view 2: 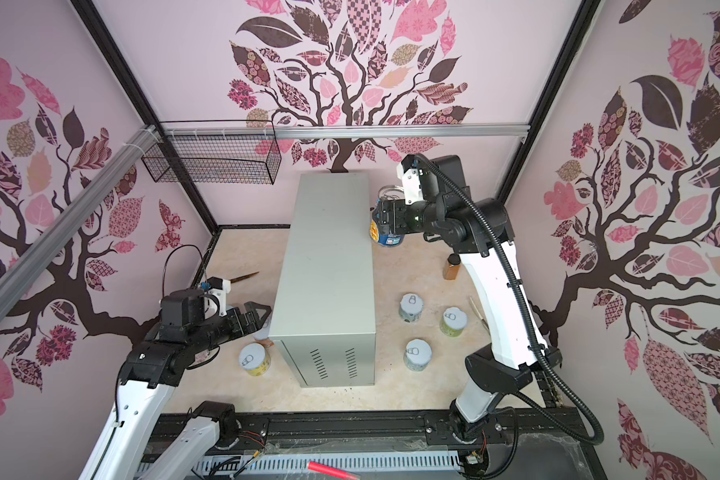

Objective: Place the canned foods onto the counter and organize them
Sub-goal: 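Carry the can with the right gripper over the cabinet top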

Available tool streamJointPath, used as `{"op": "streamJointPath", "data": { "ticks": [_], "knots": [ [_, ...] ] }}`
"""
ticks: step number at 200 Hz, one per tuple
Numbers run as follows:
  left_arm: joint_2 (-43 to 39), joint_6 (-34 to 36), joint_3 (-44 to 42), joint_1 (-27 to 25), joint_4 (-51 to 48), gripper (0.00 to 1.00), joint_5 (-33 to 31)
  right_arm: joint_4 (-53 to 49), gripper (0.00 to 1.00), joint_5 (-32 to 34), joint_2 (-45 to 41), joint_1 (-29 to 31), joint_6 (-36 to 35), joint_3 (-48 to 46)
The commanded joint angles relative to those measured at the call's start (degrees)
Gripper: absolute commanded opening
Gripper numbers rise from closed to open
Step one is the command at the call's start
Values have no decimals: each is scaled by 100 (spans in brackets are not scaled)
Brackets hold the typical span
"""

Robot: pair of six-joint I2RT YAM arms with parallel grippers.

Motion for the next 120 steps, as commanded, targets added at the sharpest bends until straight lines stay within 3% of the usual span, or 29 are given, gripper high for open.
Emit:
{"op": "streamJointPath", "data": {
  "ticks": [1,61,120],
  "knots": [
    [52,146,341,-40,194,98,26,666,38,-28,227,87,-46,667],
    [48,268,238,-181,316,98,-357,727,38,403,1107,308,-135,1422],
    [231,270,27,-466,539,98,-761,1447,39,1000,1301,718,-395,1012]
  ]
}}
